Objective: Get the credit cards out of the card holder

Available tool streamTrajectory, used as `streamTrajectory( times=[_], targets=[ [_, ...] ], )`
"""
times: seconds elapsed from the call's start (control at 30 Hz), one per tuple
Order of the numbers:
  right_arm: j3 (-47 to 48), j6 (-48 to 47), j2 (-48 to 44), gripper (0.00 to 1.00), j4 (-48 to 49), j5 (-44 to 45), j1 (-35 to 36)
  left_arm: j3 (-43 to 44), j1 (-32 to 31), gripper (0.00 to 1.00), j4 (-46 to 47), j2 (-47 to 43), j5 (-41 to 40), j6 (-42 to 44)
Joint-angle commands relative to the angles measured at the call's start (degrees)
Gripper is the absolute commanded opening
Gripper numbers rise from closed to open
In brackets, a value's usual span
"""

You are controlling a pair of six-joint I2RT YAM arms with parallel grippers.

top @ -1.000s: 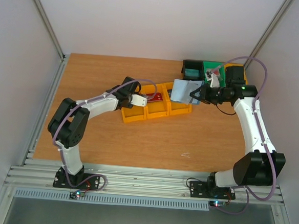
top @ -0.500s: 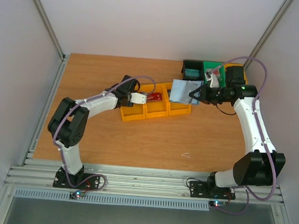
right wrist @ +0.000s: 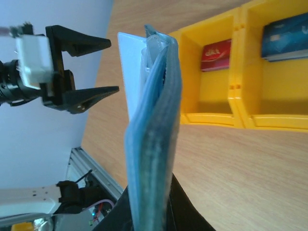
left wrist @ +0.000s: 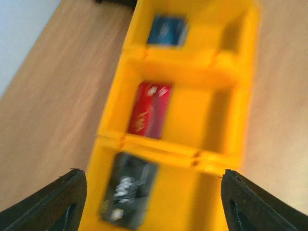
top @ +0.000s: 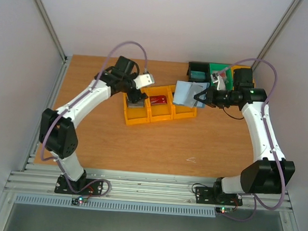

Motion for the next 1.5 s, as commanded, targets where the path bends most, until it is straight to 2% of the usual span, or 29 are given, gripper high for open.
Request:
streamTrajectory(
  times=[0.0, 0.07, 0.1, 0.13, 0.23, 0.3, 0.43, 0.53, 0.6, 0.77, 0.9, 0.93, 0.97, 1.03, 1.1, 1.17, 1.23, 1.37, 1.47],
  targets=[
    [1.36, -0.68, -3.69, 0.01, 1.03, -8.03, 0.64, 3.31, 2.66, 0.8, -8.79, -6.44, 30.84, -27.86],
    [2.03, -2.91, -4.59, 0.01, 0.21, -7.81, 3.61, -1.18, 2.66, 0.86, -2.83, -11.67, 38.77, -33.16],
    [2.43, -3.96, -5.18, 0.01, -0.14, -7.08, 5.78, -4.88, 2.66, 0.95, 1.96, -15.86, 41.62, -35.3],
    [2.81, -4.92, -5.87, 0.01, -0.18, -6.36, 7.95, -8.71, 2.66, 0.99, 7.12, -19.74, 43.76, -38.61],
    [3.47, -6.6, -8.31, 0.01, 1.38, -5.47, 14.68, -21.89, 2.51, 0.99, 25.76, -31.07, 43.25, -47.55],
    [3.77, -6.75, -9.78, 0.01, 3.06, -6.21, 18.2, -28.86, 2.38, 0.99, 32.23, -36.48, 41.08, -52.3],
    [4.83, -6.51, -11.42, 0.01, 4.5, -7.65, 23.34, -33.16, 1.89, 0.99, 29.96, -42.35, 39.12, -53.89],
    [5.67, -5.92, -11.88, 0.01, 4.44, -7.46, 27.43, -37.41, 1.74, 0.99, 34.65, -47.76, 38.54, -56.15],
    [5.95, -5.4, -11.86, 0.01, 4.37, -5.14, 30.48, -39.5, 1.12, 0.99, 38.55, -50.15, 41.11, -57.81],
    [6.47, -4.93, -11.41, 0.01, 4.72, 2.2, 37.98, -42.41, -0.94, 0.99, 41.03, -53.98, 44.02, -59.17],
    [6.68, -3.49, -11.6, 0.01, 6.05, 5.43, 42.14, -44.04, -1.5, 0.98, 43.32, -56.42, 43.7, -61.32],
    [6.77, -3.29, -11.52, 0.01, 6.2, 5.92, 43.38, -44.41, -1.69, 0.89, 43.94, -56.82, 43.3, -62.19],
    [6.99, -3.18, -11.35, 0.03, 6.09, 6.52, 44.44, -44.75, -1.85, 0.76, 44.55, -57.2, 43.17, -62.57],
    [7.52, -3.26, -11.17, 0.13, 5.27, 7.34, 45.45, -45.26, -2.3, 0.34, 44.99, -57.67, 43.61, -62.61],
    [7.67, -4.62, -12.1, 0.28, 4.29, 7.7, 45.5, -45.55, -2.68, 0.04, 44.45, -58.12, 43.91, -60.79],
    [7.25, -7.1, -14.19, 0.42, 3.49, 10.63, 45.42, -45.41, -2.7, 0.0, 44.69, -58.97, 42.89, -59.72],
    [6.74, -9.21, -16.15, 0.48, 1.98, 14.37, 45.14, -45.18, -2.58, 0.0, 46.33, -59.88, 42.14, -61.03],
    [7.92, -9.73, -16.85, 0.43, -2.93, 18.45, 44.86, -44.25, -2.63, 0.0, 48.54, -59.89, 42.59, -64.08],
    [8.11, -7.89, -16.29, 0.44, -3.07, 19.39, 44.89, -43.37, -2.7, 0.0, 48.24, -59.83, 41.63, -63.78]
  ],
)
